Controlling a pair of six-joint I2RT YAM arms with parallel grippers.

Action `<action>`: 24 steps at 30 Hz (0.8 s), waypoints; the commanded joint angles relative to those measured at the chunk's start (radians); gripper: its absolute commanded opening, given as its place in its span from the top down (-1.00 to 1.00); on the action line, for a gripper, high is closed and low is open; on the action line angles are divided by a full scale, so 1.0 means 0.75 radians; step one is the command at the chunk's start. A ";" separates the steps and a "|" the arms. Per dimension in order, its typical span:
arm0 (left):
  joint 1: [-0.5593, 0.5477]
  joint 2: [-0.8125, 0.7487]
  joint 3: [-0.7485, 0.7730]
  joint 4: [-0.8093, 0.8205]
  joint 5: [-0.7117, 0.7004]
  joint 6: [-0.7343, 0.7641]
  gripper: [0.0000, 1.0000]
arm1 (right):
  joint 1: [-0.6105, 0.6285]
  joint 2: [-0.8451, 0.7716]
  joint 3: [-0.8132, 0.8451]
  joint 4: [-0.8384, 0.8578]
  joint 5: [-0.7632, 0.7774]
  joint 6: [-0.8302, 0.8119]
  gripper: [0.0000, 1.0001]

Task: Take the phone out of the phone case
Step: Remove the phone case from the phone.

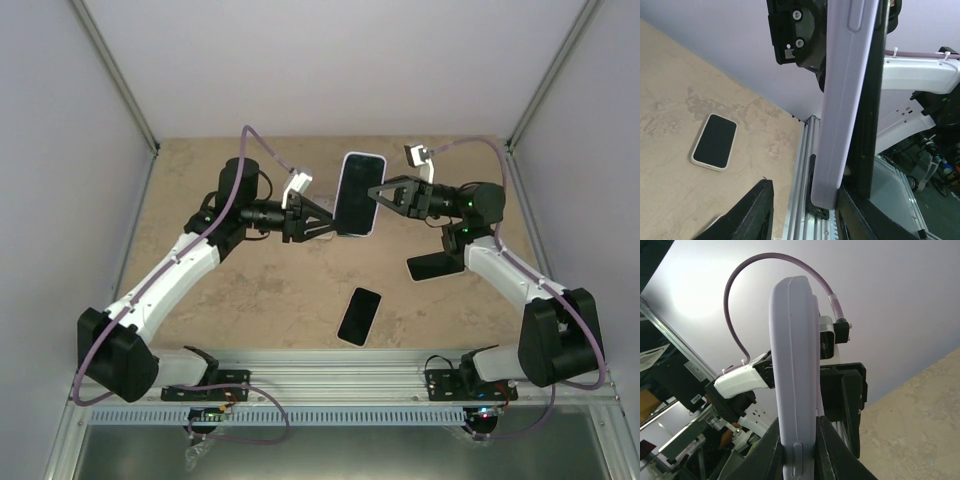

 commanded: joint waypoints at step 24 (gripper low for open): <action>-0.005 -0.023 0.029 0.015 -0.028 0.066 0.28 | 0.288 0.005 0.016 -0.539 -0.140 -0.523 0.99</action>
